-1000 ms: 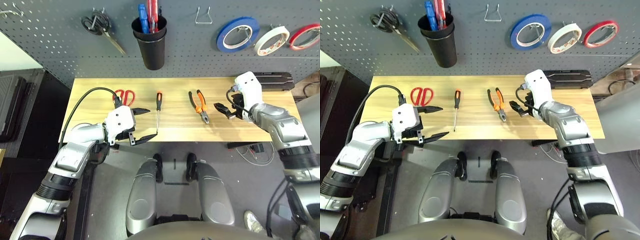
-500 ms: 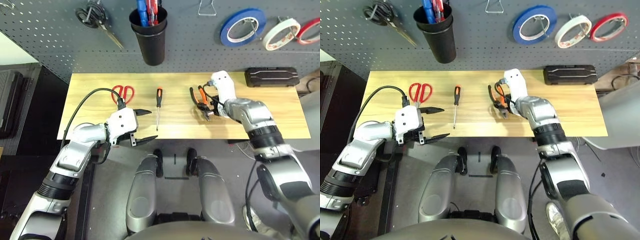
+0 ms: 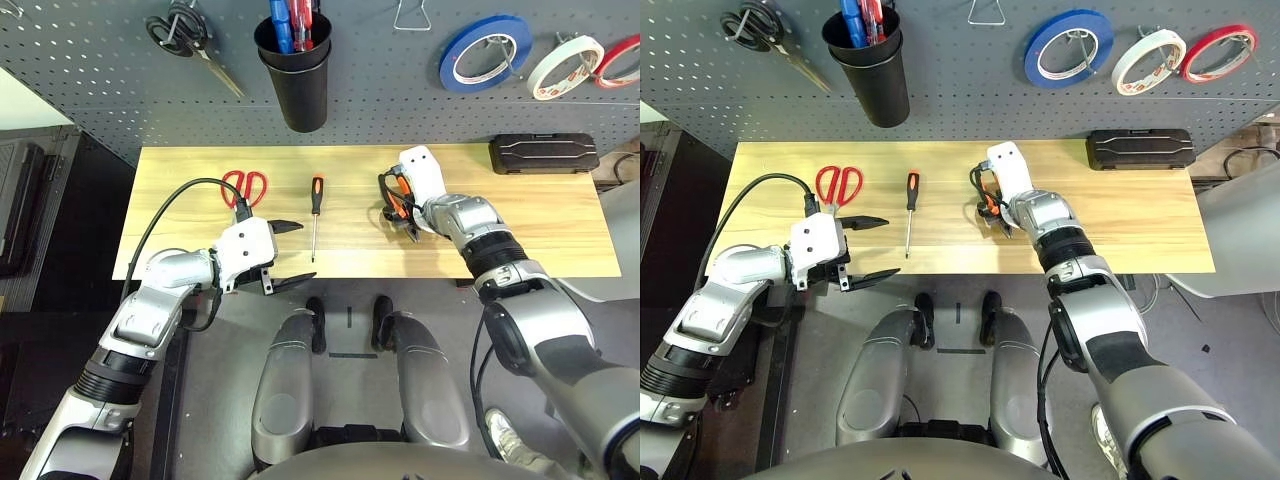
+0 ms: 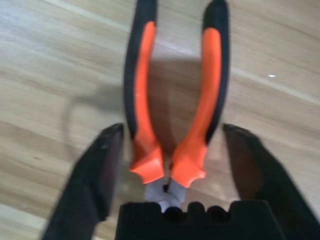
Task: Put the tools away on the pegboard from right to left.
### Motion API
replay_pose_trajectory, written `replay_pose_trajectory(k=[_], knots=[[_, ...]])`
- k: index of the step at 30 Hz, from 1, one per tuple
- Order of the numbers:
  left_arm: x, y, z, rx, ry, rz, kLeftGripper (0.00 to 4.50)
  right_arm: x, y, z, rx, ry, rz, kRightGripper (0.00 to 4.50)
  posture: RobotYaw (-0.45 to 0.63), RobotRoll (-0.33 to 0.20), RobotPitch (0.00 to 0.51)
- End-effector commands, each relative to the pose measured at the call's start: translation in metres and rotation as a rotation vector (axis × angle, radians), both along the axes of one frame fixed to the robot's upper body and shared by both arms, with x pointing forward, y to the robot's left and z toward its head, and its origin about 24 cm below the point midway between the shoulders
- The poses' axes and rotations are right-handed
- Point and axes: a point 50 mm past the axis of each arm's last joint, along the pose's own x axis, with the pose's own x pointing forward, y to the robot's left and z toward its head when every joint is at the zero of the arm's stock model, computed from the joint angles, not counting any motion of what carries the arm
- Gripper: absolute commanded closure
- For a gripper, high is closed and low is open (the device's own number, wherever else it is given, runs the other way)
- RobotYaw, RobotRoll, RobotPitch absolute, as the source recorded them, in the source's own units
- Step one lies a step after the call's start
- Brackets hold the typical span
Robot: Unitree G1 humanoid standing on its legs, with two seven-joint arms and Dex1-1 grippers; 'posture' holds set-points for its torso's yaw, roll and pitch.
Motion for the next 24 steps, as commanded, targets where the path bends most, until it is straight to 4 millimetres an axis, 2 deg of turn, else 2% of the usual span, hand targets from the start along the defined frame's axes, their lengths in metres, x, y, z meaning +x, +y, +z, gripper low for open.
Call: replay_pose_trajectory(k=[1, 6, 11, 18, 24], knots=[[-0.005, -0.001, -0.008, 0.004, 0.035, -0.002, 0.00, -0.009, -0.006, -0.020, -0.006, 0.089, -0.019, 1.99, 0.11, 0.000, 0.444], [-0.004, -0.002, -0.007, -0.015, 0.027, 0.009, 0.00, -0.007, -0.008, -0.007, -0.001, -0.003, 0.016, 2.01, 0.12, 0.000, 0.430], [-0.004, -0.003, 0.000, -0.057, 0.008, 0.021, 0.00, -0.016, -0.017, 0.010, 0.013, -0.127, 0.074, 2.01, 0.11, 0.000, 0.405], [-0.006, -0.005, 0.011, -0.122, -0.018, 0.028, 0.00, -0.048, -0.036, 0.039, -0.043, -0.418, 0.177, 2.01, 0.11, 0.000, 0.370], [-0.003, -0.006, 0.016, -0.144, -0.045, 0.032, 0.00, -0.077, -0.052, 0.039, -0.150, -0.562, 0.246, 2.01, 0.10, 0.000, 0.334]])
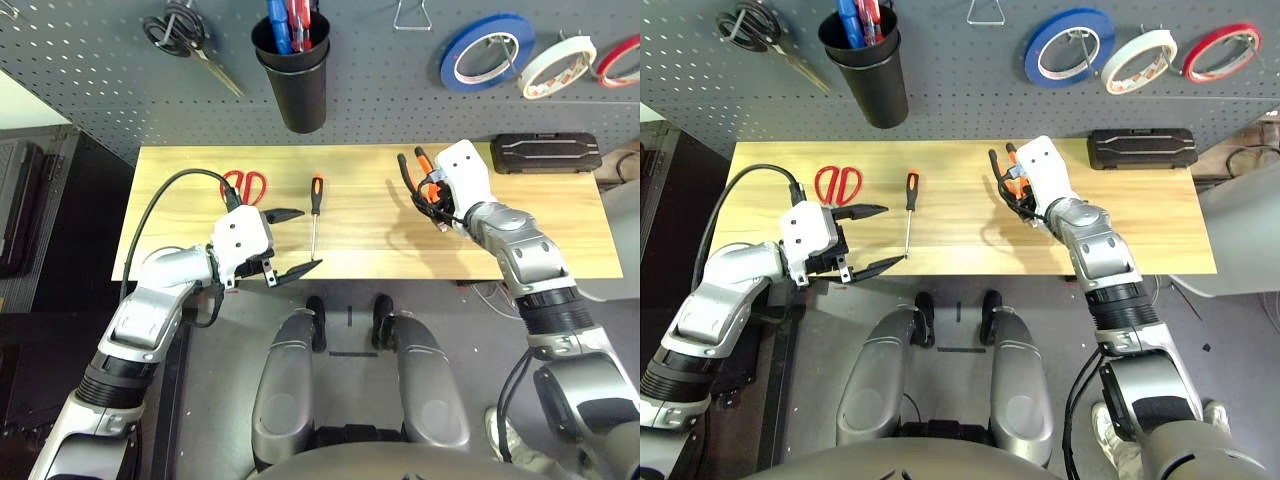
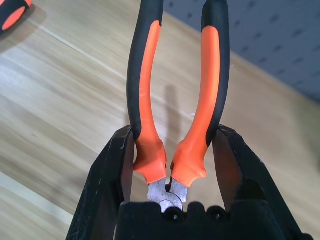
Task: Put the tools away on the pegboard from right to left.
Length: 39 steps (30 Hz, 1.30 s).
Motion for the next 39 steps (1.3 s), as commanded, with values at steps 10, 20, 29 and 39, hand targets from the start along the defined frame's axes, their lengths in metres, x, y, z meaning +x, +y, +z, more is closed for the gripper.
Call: replay_pose_trajectory(k=[10, 20, 29, 39], knots=[[-0.001, -0.003, 0.012, -0.097, -0.027, 0.000, 0.00, -0.036, -0.012, 0.018, -0.039, -0.354, 0.074, 2.01, 0.09, 0.000, 0.291], [-0.006, 0.000, 0.040, -0.254, -0.054, 0.030, 0.00, -0.034, -0.006, 0.063, 0.022, -0.611, 0.044, 2.01, 0.08, 0.000, 0.248], [-0.006, -0.008, 0.065, -0.373, -0.094, 0.015, 0.00, -0.022, 0.022, 0.121, 0.098, -0.786, 0.086, 2.01, 0.08, 0.000, 0.237], [0.001, -0.007, 0.093, -0.438, -0.159, 0.049, 0.00, 0.001, 0.038, 0.166, 0.177, -0.912, 0.083, 2.01, 0.09, 0.000, 0.242]])
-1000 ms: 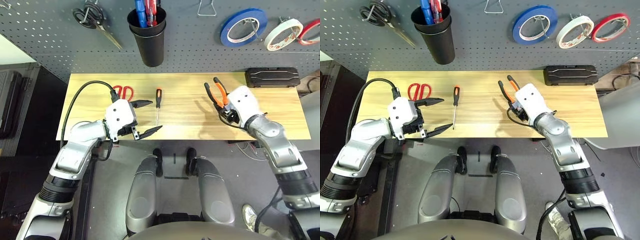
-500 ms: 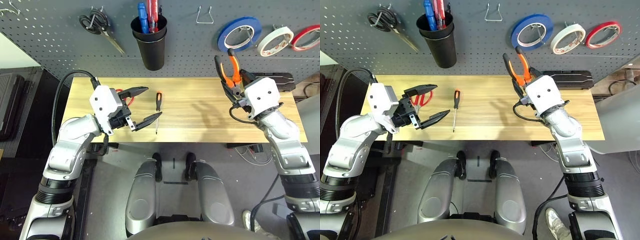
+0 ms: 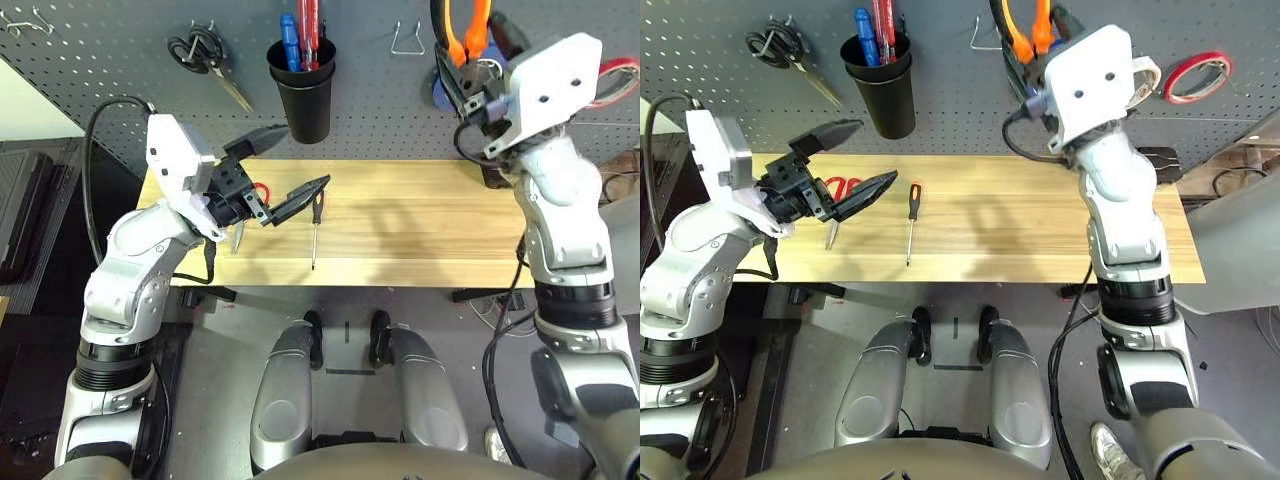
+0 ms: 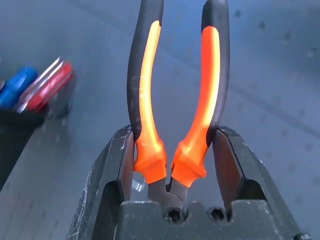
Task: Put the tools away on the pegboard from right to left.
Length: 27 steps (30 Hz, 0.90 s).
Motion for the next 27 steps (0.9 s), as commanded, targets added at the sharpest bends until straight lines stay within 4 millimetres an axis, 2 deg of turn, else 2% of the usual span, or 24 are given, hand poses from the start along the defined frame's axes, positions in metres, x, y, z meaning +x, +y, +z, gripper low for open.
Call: replay_pose_trajectory(k=[1, 7, 15, 27], knots=[[0.000, 0.000, 0.003, -0.001, -0.005, 0.004, 0.00, 0.008, 0.000, 0.006, 0.031, -0.028, -0.008, 2.01, 0.10, 0.000, 0.243], [0.002, -0.002, 0.007, -0.010, -0.011, 0.006, 0.00, 0.029, 0.008, 0.014, 0.090, -0.057, -0.004, 2.01, 0.11, 0.000, 0.249], [0.001, -0.004, 0.009, -0.013, -0.014, 0.005, 0.00, 0.046, 0.020, 0.023, 0.160, -0.082, 0.016, 2.01, 0.13, 0.000, 0.254], [-0.001, -0.004, 0.010, -0.006, -0.016, 0.020, 0.00, 0.065, 0.037, 0.016, 0.208, -0.045, 0.035, 2.01, 0.16, 0.000, 0.262]])
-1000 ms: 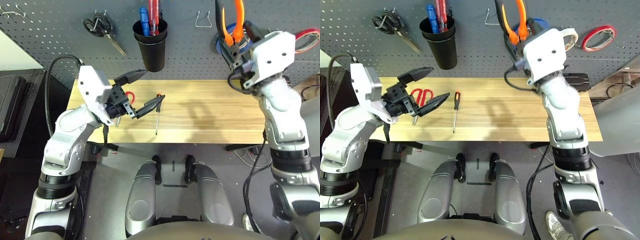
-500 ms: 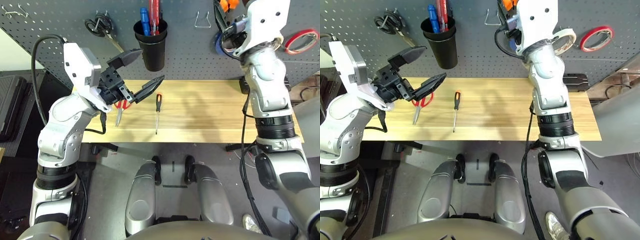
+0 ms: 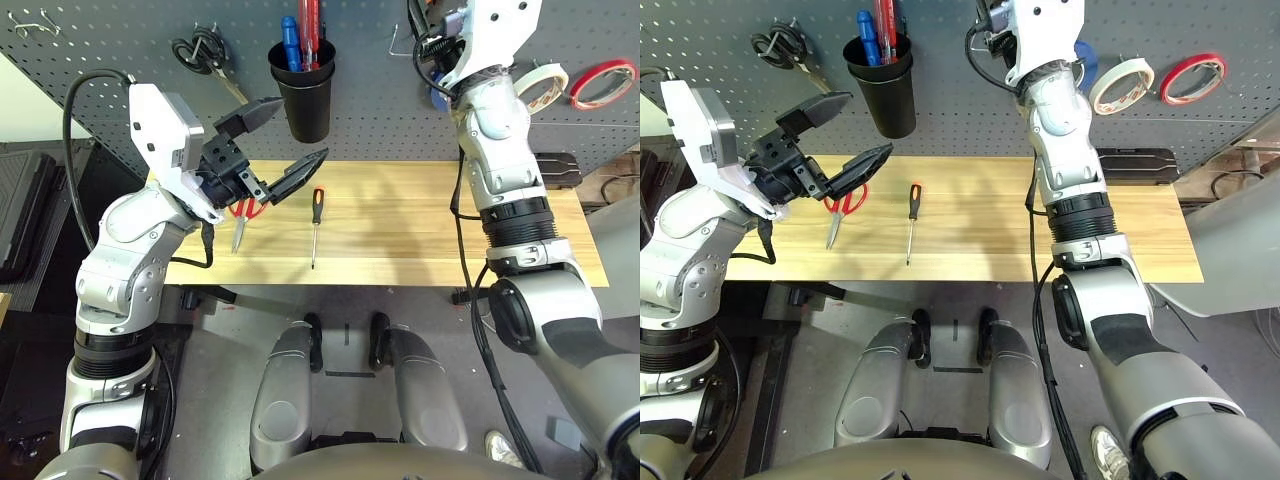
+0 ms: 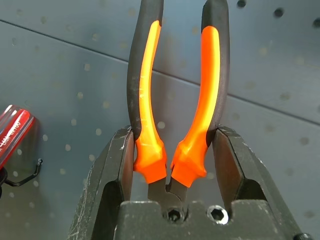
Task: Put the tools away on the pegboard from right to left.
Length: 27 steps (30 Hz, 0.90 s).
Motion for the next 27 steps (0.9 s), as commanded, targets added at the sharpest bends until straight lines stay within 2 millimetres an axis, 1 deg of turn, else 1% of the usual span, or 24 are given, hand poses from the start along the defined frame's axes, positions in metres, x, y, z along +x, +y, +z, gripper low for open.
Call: replay_pose_trajectory(k=[1, 7, 12, 14, 15, 17, 18, 20, 21, 23, 24, 27], knots=[[-0.005, -0.003, 0.002, 0.010, -0.010, -0.013, 0.00, 0.002, 0.003, 0.004, 0.011, -0.031, 0.003, 2.01, 0.17, 0.000, 0.262], [-0.006, -0.004, 0.001, 0.012, -0.008, -0.010, 0.00, 0.013, 0.004, -0.010, 0.015, 0.031, -0.012, 2.01, 0.17, 0.000, 0.265], [-0.006, -0.004, 0.000, 0.015, -0.005, -0.008, 0.00, 0.018, 0.005, -0.027, 0.002, 0.101, 0.002, 2.01, 0.17, 0.000, 0.269], [-0.007, -0.004, -0.001, 0.019, -0.003, -0.009, 0.00, 0.018, 0.005, -0.030, 0.000, 0.108, 0.009, 1.29, 0.17, 0.000, 0.270], [-0.007, -0.004, -0.001, 0.020, -0.002, -0.010, 0.00, 0.018, 0.005, -0.031, -0.002, 0.109, 0.011, 1.80, 0.17, 0.000, 0.271], [-0.006, -0.005, -0.001, 0.021, -0.001, -0.012, 0.00, 0.018, 0.005, -0.034, 0.000, 0.116, 0.018, 1.96, 0.17, 0.000, 0.270], [-0.006, -0.005, -0.001, 0.021, -0.001, -0.012, 0.00, 0.018, 0.005, -0.034, 0.000, 0.119, 0.018, 1.96, 0.17, 0.000, 0.270], [-0.006, -0.005, -0.002, 0.023, -0.001, -0.014, 0.00, 0.017, 0.004, -0.034, 0.000, 0.113, 0.015, 1.23, 0.17, 0.000, 0.270], [-0.006, -0.005, -0.002, 0.024, 0.000, -0.014, 0.00, 0.016, 0.003, -0.034, -0.003, 0.106, 0.015, 0.98, 0.17, 0.000, 0.269], [-0.006, -0.005, -0.002, 0.028, 0.001, -0.016, 0.00, 0.007, 0.001, -0.026, -0.008, 0.004, 0.020, 0.28, 0.16, 0.000, 0.268], [-0.006, -0.005, -0.003, 0.029, 0.001, -0.017, 0.00, 0.002, 0.000, -0.022, -0.017, -0.047, 0.023, 0.04, 0.16, 0.000, 0.268], [-0.006, -0.005, -0.003, 0.030, 0.002, -0.018, 0.00, -0.011, 0.000, -0.012, -0.058, -0.163, 0.040, 0.04, 0.16, 0.000, 0.268]])
